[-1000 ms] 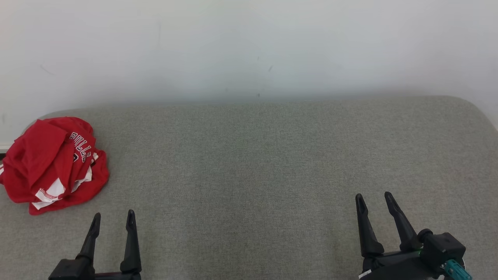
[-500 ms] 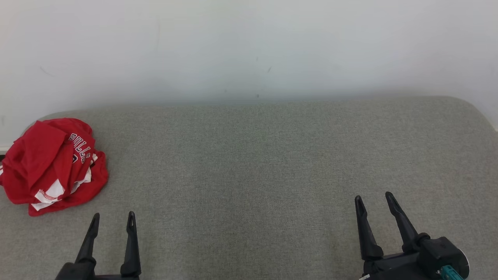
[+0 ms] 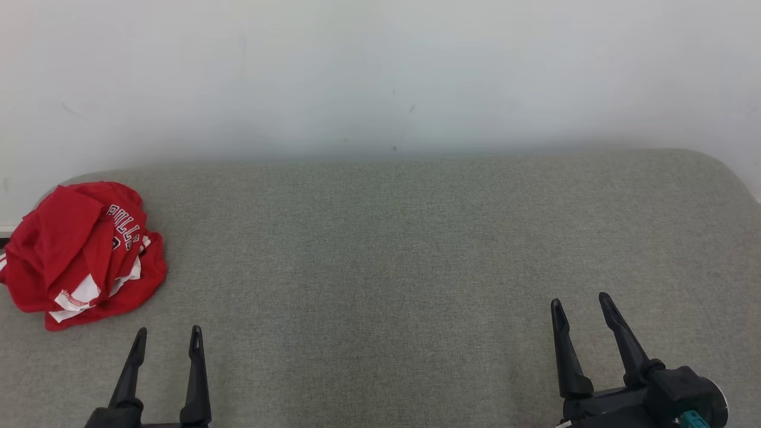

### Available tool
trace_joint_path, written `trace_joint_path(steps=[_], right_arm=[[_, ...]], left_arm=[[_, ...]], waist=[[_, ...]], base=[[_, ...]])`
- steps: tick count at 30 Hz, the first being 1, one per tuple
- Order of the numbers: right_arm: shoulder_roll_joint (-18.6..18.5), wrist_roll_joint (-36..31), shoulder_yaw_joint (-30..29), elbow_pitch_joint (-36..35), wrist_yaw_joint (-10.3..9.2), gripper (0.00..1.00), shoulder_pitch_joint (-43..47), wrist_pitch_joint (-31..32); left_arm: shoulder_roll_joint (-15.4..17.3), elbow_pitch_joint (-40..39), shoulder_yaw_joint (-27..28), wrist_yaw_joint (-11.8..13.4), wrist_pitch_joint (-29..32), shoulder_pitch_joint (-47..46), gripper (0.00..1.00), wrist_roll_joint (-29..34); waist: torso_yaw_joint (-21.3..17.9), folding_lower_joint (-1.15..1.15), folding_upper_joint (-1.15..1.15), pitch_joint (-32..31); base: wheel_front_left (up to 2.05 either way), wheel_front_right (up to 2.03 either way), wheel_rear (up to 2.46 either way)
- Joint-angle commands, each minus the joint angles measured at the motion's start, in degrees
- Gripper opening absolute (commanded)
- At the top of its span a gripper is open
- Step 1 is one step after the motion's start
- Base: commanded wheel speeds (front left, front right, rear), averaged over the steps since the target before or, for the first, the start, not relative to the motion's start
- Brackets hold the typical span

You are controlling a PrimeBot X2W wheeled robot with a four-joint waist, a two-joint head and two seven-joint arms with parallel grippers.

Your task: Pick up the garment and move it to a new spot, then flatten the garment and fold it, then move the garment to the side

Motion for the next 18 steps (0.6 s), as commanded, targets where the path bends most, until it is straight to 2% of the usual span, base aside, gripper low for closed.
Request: trace_joint_path(steps=[1,18], right_arm=[[-0.15,0.38,-0.31,-0.18,-0.12,1.00,0.55,-0.04],[-0.15,2.98,-1.08,0.60,-0.12,1.00,0.81,-0.04]], left_arm=[[-0.02,-0.40,0.28,0.21,-0.22,0.70,1.00,-0.78],[0.32,-0.61,0.41,0.33,0.28,0.71,1.00,-2.96]], waist=[[0.06,0.00,0.00,0.02],[0.42,0.00,0.00,-0.17]], base=[[0.00,0.00,0.00],[0.00,0.00,0.00]])
